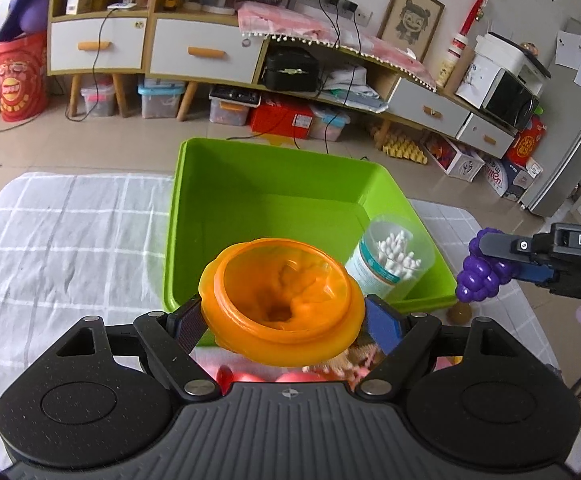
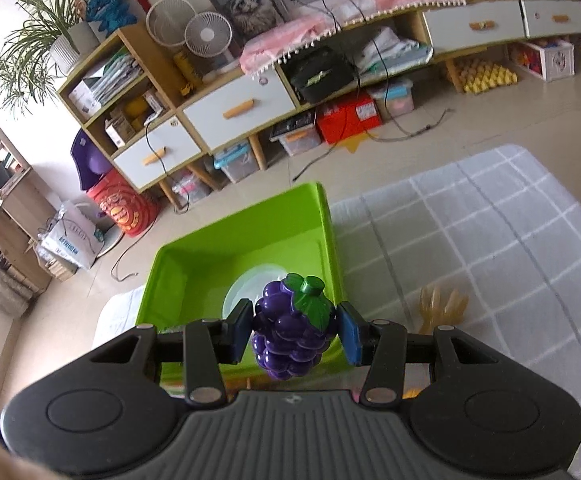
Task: Organize rigid objects
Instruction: 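Drop the grapes into the green bin while the left tool carries the funnel over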
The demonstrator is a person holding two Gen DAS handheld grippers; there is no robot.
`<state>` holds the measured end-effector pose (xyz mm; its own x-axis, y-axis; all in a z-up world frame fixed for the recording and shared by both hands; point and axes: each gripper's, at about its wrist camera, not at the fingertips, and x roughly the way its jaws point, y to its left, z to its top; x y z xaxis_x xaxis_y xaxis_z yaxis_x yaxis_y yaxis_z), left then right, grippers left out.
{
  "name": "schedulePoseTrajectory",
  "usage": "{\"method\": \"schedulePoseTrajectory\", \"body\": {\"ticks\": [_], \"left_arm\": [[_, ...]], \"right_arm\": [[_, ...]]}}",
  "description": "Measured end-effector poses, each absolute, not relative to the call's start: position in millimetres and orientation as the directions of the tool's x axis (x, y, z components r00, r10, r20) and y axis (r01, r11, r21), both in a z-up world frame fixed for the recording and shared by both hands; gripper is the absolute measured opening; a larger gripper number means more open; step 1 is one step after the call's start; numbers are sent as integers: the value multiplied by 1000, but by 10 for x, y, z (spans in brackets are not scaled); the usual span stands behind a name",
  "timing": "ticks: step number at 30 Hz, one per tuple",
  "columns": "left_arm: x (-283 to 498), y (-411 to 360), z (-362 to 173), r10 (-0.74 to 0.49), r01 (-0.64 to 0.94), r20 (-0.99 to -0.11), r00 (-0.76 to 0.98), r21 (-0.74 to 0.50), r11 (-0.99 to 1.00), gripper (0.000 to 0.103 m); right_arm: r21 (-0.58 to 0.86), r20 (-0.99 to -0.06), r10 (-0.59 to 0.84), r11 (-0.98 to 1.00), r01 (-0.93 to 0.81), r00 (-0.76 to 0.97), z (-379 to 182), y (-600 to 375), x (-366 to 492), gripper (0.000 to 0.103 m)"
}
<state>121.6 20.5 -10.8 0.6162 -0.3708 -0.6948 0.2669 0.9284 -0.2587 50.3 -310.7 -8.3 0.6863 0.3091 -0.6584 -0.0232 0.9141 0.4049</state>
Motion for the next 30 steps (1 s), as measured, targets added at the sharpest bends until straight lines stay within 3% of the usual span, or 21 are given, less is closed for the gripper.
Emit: {"method": "schedulePoseTrajectory", "body": {"ticks": [17, 28, 30], "left_arm": [[1387, 180, -306, -332, 218, -670, 663, -252, 943, 73], [1360, 138, -344, -314, 252, -644, 698, -190, 949, 88], [1340, 138, -349, -316, 254, -642, 699, -190, 948, 98]], "right_arm": [[223, -658, 195, 973, -60, 727, -399, -2664, 642, 24], [290, -677, 239, 956, -47, 696, -515, -2701, 689, 24], [317, -670, 257, 947, -45, 696, -498, -2712, 684, 34]]}}
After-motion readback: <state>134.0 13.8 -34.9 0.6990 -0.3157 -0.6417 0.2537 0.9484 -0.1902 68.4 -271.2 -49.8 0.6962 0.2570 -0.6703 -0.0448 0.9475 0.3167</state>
